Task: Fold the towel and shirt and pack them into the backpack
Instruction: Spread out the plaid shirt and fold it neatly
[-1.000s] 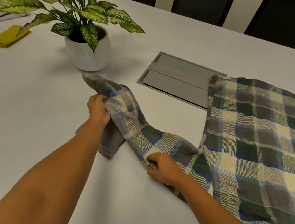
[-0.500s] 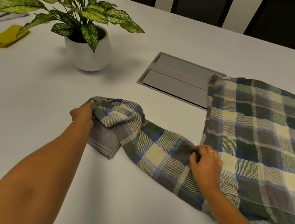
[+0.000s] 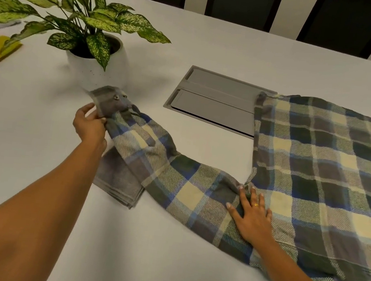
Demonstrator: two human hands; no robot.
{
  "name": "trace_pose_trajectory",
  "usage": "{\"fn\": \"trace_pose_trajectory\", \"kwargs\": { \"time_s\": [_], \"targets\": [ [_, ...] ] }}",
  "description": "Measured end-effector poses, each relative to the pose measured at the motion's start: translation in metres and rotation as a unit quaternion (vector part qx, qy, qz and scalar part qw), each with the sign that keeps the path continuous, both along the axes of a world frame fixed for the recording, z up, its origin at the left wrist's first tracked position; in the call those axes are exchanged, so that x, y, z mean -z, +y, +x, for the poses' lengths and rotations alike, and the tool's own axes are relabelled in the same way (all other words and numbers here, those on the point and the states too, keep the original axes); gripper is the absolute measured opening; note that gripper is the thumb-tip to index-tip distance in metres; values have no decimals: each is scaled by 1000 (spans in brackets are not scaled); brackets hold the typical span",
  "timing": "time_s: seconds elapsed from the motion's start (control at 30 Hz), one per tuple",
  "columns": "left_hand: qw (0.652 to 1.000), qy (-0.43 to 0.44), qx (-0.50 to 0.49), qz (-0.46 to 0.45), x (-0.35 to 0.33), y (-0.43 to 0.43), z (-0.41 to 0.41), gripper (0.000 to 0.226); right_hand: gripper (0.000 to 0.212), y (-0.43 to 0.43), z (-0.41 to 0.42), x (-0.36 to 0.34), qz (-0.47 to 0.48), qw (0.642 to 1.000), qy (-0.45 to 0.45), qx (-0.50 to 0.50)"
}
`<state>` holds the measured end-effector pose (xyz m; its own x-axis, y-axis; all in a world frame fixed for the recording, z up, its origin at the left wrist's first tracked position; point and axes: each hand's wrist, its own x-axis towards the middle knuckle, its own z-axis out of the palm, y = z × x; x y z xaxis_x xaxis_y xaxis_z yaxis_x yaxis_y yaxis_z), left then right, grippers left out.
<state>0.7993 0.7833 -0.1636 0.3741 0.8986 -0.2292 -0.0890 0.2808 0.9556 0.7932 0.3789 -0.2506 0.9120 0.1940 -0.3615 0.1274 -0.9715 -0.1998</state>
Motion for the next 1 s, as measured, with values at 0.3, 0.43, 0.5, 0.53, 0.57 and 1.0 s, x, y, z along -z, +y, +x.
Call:
{"fn": "trace_pose_trajectory", "kwargs": {
  "time_s": [0.3, 0.43, 0.5, 0.53, 0.57, 1.0],
  "targets": [
    [877, -10, 381, 292, -1, -151, -31, 52, 42, 28, 18, -58, 480, 833, 3, 277],
    [713, -23, 541, 446, 26, -207, -59, 33, 58, 23, 15, -56, 538, 743, 241, 317],
    [651, -17, 577, 493, 37, -221, -67, 36, 56, 18, 8, -46, 523, 751, 270, 298],
    [630, -16, 584, 512, 43, -222, -70, 40, 57, 17, 5, -41, 515, 761, 262, 294],
    [618, -8, 580, 531, 47, -219, -71, 44, 56, 15, 2, -36, 506, 775, 242, 292],
    [771, 245, 428, 402, 66, -130, -81, 53, 45, 34, -24, -19, 420, 798, 205, 380]
  ]
}}
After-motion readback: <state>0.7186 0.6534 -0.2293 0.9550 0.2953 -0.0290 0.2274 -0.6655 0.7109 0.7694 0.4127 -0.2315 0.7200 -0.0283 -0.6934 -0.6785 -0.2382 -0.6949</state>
